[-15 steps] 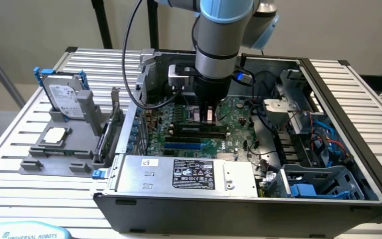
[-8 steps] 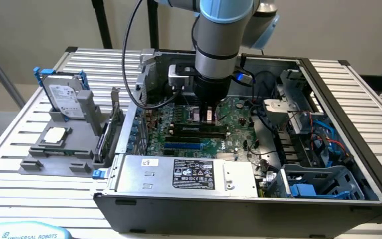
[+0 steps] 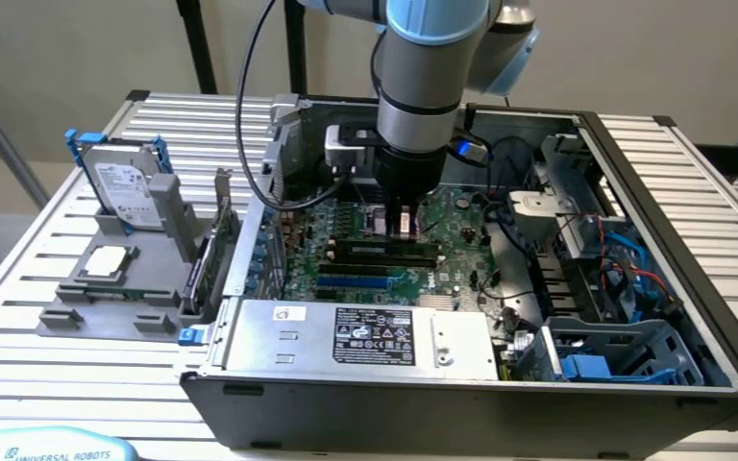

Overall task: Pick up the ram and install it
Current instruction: 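Insert the ram into the slot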

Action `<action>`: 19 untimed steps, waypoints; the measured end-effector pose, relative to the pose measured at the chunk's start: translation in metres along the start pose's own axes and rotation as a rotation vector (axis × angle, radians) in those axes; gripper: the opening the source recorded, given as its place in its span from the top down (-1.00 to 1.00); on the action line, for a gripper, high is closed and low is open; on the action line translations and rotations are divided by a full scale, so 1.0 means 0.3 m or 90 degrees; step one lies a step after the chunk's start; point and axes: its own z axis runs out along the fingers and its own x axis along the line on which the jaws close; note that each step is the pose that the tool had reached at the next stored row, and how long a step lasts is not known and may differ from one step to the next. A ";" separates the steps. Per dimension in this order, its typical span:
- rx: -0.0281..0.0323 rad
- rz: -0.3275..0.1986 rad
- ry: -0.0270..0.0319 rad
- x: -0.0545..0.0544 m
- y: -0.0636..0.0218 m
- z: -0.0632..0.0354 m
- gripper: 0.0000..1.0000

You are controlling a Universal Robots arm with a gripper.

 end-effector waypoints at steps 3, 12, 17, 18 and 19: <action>0.0000 0.000 0.0000 0.000 0.000 0.002 0.73; 0.0001 0.000 0.0004 0.000 0.001 0.009 0.73; 0.0002 0.000 0.0008 -0.001 0.001 0.012 0.73; 0.0002 0.000 0.0009 -0.002 0.001 0.012 0.73; 0.0002 0.000 0.0010 -0.002 0.001 0.012 0.73</action>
